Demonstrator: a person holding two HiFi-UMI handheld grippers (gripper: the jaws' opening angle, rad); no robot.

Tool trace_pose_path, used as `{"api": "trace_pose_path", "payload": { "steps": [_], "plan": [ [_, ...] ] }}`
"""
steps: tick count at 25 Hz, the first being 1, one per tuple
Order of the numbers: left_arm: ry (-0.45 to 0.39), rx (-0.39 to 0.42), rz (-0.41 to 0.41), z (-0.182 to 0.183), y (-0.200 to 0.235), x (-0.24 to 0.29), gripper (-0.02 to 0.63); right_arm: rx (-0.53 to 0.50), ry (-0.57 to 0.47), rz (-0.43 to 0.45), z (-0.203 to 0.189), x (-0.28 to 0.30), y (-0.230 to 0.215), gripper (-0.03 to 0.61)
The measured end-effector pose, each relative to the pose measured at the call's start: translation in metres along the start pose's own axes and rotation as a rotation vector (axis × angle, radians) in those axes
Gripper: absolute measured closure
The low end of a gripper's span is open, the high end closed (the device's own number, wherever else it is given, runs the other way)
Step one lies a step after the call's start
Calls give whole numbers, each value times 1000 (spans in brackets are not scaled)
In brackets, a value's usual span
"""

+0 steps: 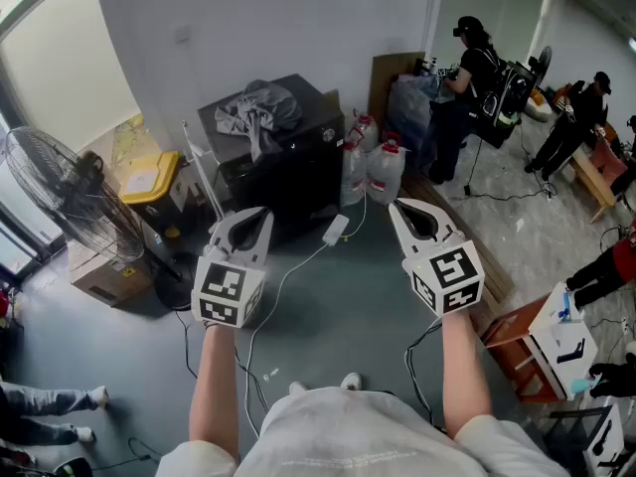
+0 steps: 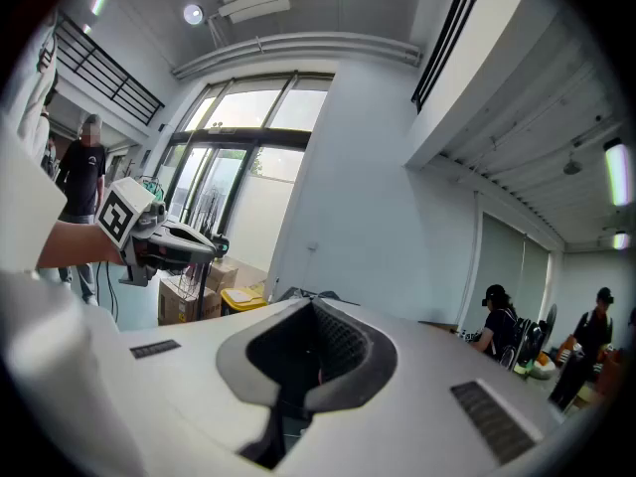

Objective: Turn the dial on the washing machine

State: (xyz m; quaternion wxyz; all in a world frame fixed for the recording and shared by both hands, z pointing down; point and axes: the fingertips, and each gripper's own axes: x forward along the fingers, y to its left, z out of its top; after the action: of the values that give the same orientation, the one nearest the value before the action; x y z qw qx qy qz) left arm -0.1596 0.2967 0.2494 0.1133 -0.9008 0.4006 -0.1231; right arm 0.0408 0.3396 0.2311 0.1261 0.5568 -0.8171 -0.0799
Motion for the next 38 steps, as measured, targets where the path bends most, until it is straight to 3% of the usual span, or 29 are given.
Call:
{"api": "trace_pose_path", "payload": {
  "steps": [14,22,30,38],
  "plan": [
    [19,-9,56,0,-7,40,601,56,-26,-8,-24,7,-58,563],
    [15,-12,57,-1,3,96,601,60,-13,-24,-46,38,-105,563],
    [26,4,23,-31,57,196,601,56,36,-72,-72,125,-154,563],
    [31,11,-7,-49,146,305,601,75,53,-85,-71,253,-203,563]
  ]
}}
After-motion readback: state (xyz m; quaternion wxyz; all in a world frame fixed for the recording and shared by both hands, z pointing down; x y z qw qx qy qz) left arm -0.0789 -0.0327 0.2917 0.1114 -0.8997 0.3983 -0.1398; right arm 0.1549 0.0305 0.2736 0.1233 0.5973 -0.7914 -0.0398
